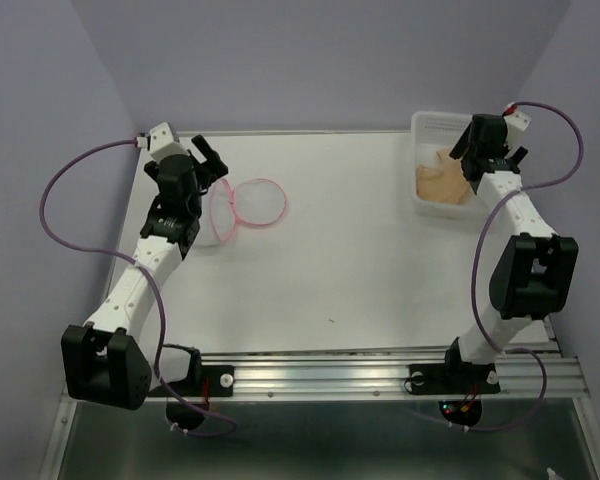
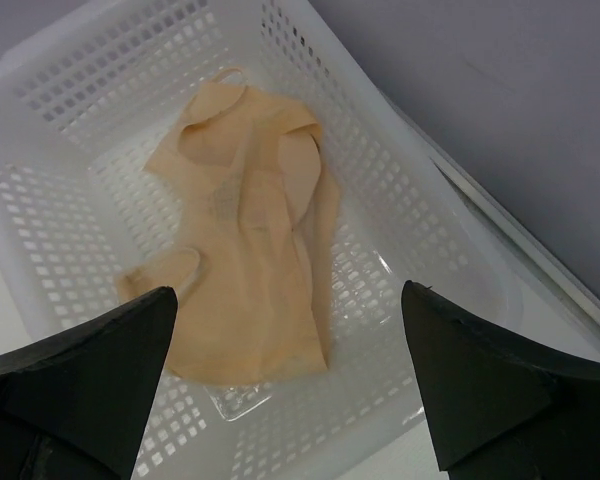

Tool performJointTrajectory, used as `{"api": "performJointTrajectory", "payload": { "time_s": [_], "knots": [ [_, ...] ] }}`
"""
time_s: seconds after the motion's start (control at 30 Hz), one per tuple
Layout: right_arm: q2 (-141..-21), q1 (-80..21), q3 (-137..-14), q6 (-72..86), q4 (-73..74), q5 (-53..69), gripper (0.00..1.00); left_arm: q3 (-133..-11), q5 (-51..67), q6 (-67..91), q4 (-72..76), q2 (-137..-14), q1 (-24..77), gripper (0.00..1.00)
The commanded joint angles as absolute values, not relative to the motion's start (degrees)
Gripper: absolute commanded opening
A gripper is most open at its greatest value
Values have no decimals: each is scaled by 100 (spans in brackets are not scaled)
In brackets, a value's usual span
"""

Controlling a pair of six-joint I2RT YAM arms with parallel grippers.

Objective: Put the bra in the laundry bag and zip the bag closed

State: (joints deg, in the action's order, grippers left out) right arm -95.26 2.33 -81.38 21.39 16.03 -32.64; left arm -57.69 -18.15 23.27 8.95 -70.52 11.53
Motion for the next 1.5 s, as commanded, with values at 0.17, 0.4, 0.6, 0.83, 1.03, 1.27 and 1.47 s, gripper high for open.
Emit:
{"api": "performJointTrajectory", "payload": {
  "time_s": [0.17, 0.4, 0.6, 0.83, 1.03, 1.27, 1.47],
  "knots": [
    [-11187, 834, -9350, 2505, 1600, -2435, 100, -5283, -1617, 2013, 1626, -6346, 1160, 99],
    [-12706, 1002, -10325, 2426, 1573, -1611, 100, -5115, -1775, 2039, 1652, -6275, 1160, 99],
    [-13218, 1002, -10556, 2461, 1258, -871, 83, -5071, -1810, 1951, 1609, -6389, 1160, 99],
    [-12475, 1002, -10065, 2357, 723, -1169, 8, -5054, -1978, 1951, 1617, -6346, 1160, 99],
    [-11357, 458, -9563, 1548, 220, -1213, 1, -5080, -1899, 1916, 1775, -6433, 1160, 99],
    [-10196, -481, -9229, 844, -97, -1196, 1, -5142, -1626, 1995, 1828, -6556, 1160, 99],
    [-9853, -1151, -9150, 623, 544, 593, 4, -5124, -1459, 2126, 1740, -6583, 1160, 99]
  ]
}}
